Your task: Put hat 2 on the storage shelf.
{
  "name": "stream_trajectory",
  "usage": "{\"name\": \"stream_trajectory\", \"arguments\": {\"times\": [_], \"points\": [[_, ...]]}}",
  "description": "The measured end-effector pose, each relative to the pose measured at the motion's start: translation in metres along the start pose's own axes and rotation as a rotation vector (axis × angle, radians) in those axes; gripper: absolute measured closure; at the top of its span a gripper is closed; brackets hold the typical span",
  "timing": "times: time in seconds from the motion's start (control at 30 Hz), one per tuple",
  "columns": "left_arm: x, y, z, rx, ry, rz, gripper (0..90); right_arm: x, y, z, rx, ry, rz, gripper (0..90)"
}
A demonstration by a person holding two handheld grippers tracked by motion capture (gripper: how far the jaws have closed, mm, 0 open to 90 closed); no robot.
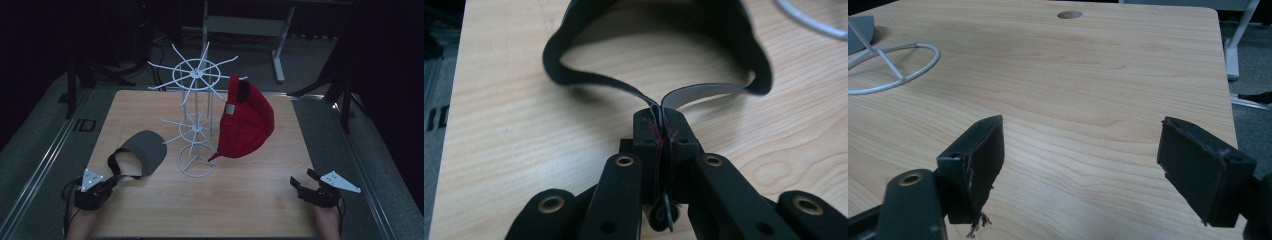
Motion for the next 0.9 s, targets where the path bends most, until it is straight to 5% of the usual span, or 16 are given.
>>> {"name": "stream_trajectory", "arguments": {"times": [0.47, 0.73, 0.9], "points": [[-0.006, 0.036, 0.057, -0.193, -0.074, -0.041, 87.1, 0.0, 0.003, 0.002, -0.016, -0.026, 0.018, 18.8], [-0.018, 0.058, 0.098, -0.273, -0.149, -0.063, 87.1, 0.0, 0.004, 0.002, -0.021, -0.033, 0.034, 18.8], [-0.026, 0.073, 0.12, -0.334, -0.149, -0.095, 87.1, 0.0, 0.005, 0.003, -0.027, -0.036, 0.034, 18.9]]}}
Point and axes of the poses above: each handheld gripper's, and its own axes: y roughly backward along the jaws, z roughly out of its top, x roughly to its left, the point moved 6 cm from there along -y, roughly forward along the jaws, and after that the axes turned 4 degrees about z, right-handed, at the moved point
